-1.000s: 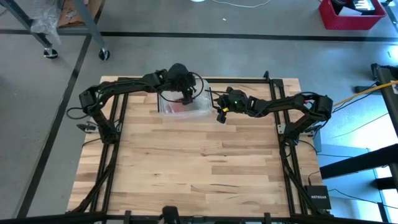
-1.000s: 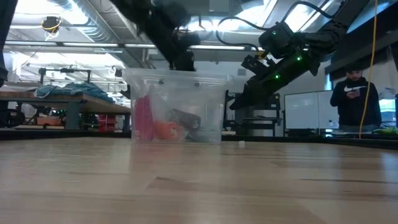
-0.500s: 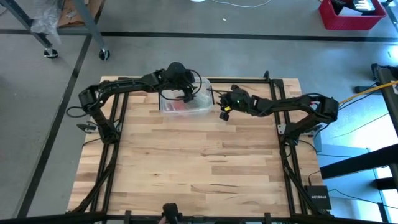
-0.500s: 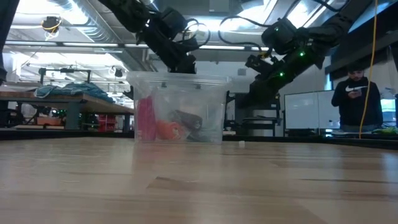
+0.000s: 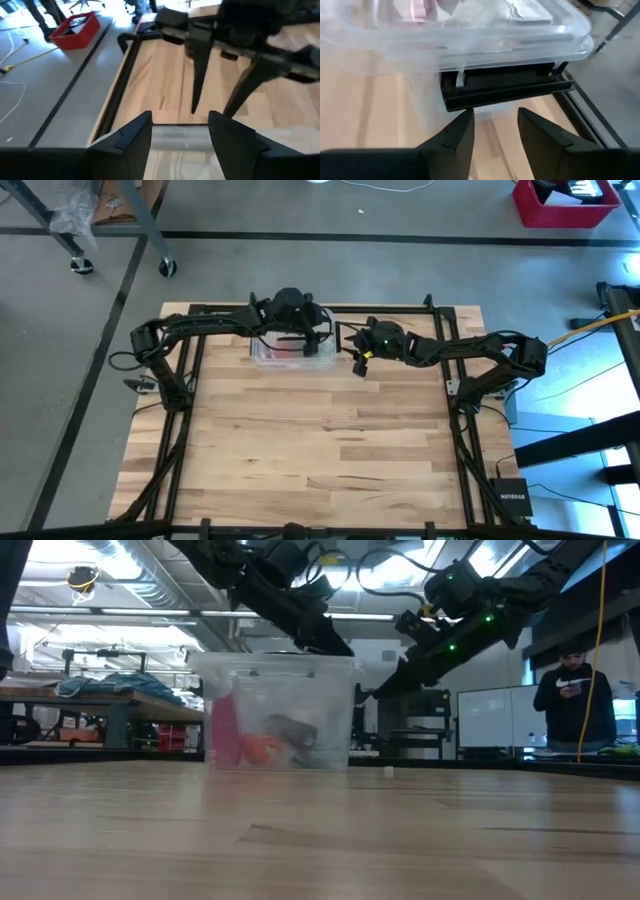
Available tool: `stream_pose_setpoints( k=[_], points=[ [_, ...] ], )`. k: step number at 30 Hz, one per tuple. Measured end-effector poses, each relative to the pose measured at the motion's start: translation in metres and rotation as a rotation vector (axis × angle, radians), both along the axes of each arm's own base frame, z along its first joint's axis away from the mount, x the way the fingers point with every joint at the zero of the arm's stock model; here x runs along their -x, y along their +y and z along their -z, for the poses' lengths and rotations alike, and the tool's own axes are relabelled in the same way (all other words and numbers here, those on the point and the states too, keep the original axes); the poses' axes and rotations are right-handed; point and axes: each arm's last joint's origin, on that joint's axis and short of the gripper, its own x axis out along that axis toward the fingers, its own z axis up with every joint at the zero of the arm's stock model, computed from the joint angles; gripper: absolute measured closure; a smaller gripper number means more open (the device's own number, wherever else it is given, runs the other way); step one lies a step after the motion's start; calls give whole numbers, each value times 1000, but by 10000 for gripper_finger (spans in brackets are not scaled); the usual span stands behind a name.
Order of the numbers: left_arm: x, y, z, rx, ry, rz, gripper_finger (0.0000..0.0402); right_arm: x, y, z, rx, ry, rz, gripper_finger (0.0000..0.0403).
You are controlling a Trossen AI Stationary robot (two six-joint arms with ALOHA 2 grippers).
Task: Roll bandage
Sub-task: Close the transparent bin
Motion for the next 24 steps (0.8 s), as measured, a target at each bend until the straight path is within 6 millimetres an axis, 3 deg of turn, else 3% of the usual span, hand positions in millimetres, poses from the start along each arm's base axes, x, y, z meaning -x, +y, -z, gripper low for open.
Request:
stream_pose_setpoints(
  k=[4,16,19,24],
  points=[
    [-2,6,12,-31,64,-44,215,-1,1,-1,-18,-19,-28,249],
    [10,31,11,-145,110,-239,215,-1,4,0,-64,-26,-111,249],
    [11,23,3,-152,98,-225,215,-1,4,0,-65,-24,-110,249],
    [26,-7,-29,-151,96,-175,215,-1,4,1,-70,-13,-110,249]
  ],
)
